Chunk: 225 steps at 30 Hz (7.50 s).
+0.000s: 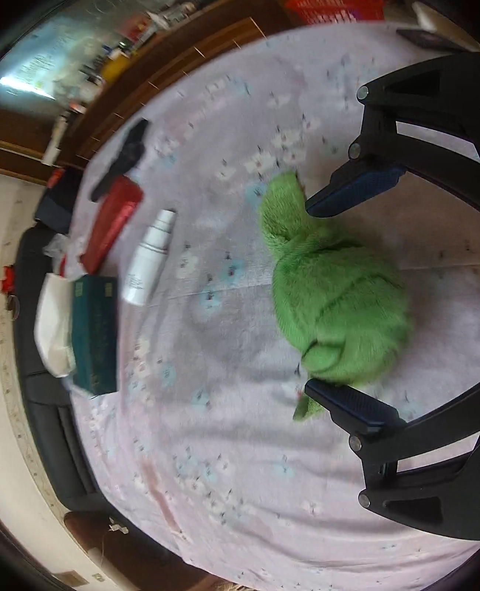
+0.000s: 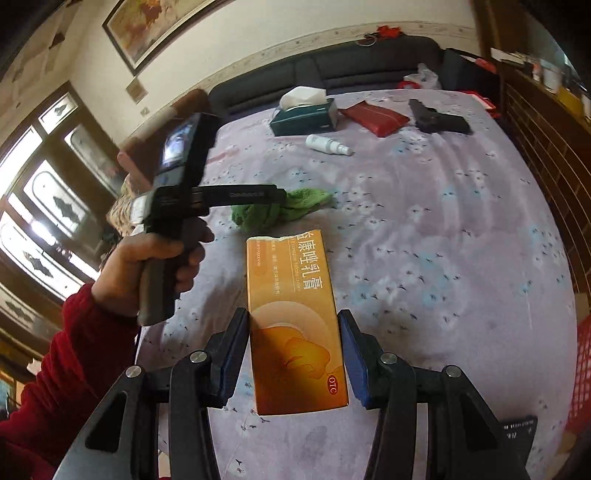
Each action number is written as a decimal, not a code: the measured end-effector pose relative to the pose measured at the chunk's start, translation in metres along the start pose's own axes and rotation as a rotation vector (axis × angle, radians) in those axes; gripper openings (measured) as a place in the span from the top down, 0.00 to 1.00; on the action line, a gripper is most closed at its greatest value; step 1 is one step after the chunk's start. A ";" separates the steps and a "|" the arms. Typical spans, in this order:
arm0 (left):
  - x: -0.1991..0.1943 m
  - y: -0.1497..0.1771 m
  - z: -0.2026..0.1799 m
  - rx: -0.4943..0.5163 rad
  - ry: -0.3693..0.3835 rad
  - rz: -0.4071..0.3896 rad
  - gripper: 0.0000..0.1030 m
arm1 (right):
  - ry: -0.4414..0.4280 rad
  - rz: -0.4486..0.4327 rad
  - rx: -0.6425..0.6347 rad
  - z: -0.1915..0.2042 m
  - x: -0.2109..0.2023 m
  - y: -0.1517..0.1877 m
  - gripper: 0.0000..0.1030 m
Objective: Collect trash
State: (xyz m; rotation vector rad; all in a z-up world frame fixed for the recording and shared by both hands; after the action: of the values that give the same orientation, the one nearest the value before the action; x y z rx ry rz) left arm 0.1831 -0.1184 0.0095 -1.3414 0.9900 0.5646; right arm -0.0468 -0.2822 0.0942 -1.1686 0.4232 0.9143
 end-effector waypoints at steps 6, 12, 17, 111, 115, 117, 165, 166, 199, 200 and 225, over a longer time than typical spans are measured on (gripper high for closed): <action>0.002 0.020 -0.003 0.016 -0.107 -0.086 0.46 | 0.031 -0.043 0.034 -0.008 -0.001 0.011 0.49; -0.045 0.046 0.005 -0.044 -0.078 -0.180 0.53 | 0.136 -0.131 0.004 -0.008 0.001 0.013 0.49; -0.107 0.087 -0.003 -0.065 -0.055 -0.293 0.53 | 0.218 -0.199 -0.059 0.001 -0.003 0.021 0.49; -0.149 0.099 -0.448 0.474 0.463 -0.259 0.51 | 0.459 -0.582 0.470 -0.300 -0.283 0.121 0.49; -0.140 0.100 -0.462 0.473 0.483 -0.246 0.50 | 0.454 -0.579 0.476 -0.314 -0.283 0.117 0.49; -0.136 0.101 -0.466 0.478 0.481 -0.241 0.50 | 0.440 -0.578 0.479 -0.318 -0.280 0.114 0.49; -0.135 0.116 -0.462 0.527 0.391 -0.369 0.15 | 0.663 -0.539 0.436 -0.307 -0.282 0.113 0.15; -0.141 0.120 -0.454 0.525 0.378 -0.384 0.14 | 0.703 -0.545 0.432 -0.298 -0.287 0.118 0.12; -0.197 0.254 -0.254 0.383 -0.066 -0.544 0.00 | 0.960 -0.481 0.111 -0.113 -0.228 0.190 0.00; -0.195 0.255 -0.254 0.383 -0.062 -0.538 0.00 | 0.962 -0.480 0.111 -0.113 -0.227 0.190 0.00; -0.186 0.254 -0.252 0.367 -0.046 -0.509 0.00 | 0.974 -0.468 0.111 -0.123 -0.226 0.191 0.00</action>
State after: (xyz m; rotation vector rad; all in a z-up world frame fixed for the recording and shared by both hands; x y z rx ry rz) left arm -0.1857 -0.2777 0.0469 -1.1791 0.6376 0.0227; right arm -0.3111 -0.4635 0.0955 -1.4758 0.9112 -0.1386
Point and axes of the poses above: each gripper's, at about its wrist camera, not at the fingertips, and x roughly the way its jaws point, z to its left, y to its underside, the point moved 2 cm from there along x, roughly the way its jaws point, and after that the axes turned 4 degrees about -z, right-handed, at the moved point
